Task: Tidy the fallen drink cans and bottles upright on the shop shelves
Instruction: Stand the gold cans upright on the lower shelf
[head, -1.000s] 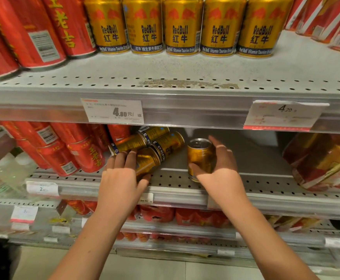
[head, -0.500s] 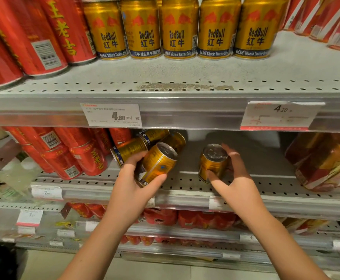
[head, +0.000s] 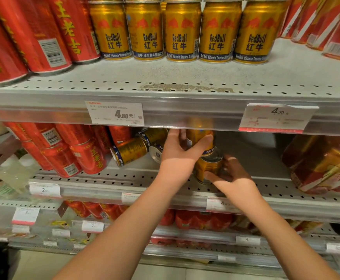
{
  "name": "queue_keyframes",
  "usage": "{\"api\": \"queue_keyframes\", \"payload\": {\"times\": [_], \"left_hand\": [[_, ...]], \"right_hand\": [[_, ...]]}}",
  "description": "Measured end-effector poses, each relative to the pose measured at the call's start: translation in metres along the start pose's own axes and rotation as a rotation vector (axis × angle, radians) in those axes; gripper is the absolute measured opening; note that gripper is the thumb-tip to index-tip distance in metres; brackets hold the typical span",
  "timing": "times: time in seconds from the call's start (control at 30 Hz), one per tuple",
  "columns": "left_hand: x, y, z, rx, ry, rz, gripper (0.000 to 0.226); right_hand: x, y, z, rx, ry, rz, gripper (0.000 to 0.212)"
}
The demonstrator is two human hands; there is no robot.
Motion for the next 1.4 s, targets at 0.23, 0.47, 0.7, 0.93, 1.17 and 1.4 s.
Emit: {"api": "queue_keyframes", "payload": {"times": [0.23,0.47,0.7,0.93,1.17,1.4], "left_hand": [[0.001,-0.009,-0.007,0.053,0.018,-0.133,0.058],[0.005,-0.024,-0.003,0.081,0.055,-0.225,0.049],[0.009,-0.062,-0.003,0.194,0.039,-0.240,0.052],[0.007,-0.096,-0.005,0.236,0.025,-0.234,0.054],[0.006,-0.100,-0.009,0.272,0.075,-0.175,0.059],[-0.026,-0.062,-0.026,0.086,0.098,0.021,0.041]], "right_hand": [[0.003,0.003,0.002,0.001,-0.003,-0.008,0.053],[0.017,0.016,0.016,-0.016,-0.024,0.032,0.065],[0.028,0.045,0.027,-0.042,-0.008,0.095,0.061],[0.033,0.070,0.028,-0.096,0.028,0.110,0.059],[0.035,0.080,0.034,-0.102,0.039,0.060,0.078],[0.000,0.097,0.033,-0.170,0.063,0.244,0.051]]}}
Point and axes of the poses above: each hand's wrist, its own x-axis towards the middle knuckle, its own y-axis out of the back of the hand, z = x × y, the point moved 3 cm from there along x, towards the middle knuckle, and after that the axes turned 4 degrees about -x, right-handed, at the moved point
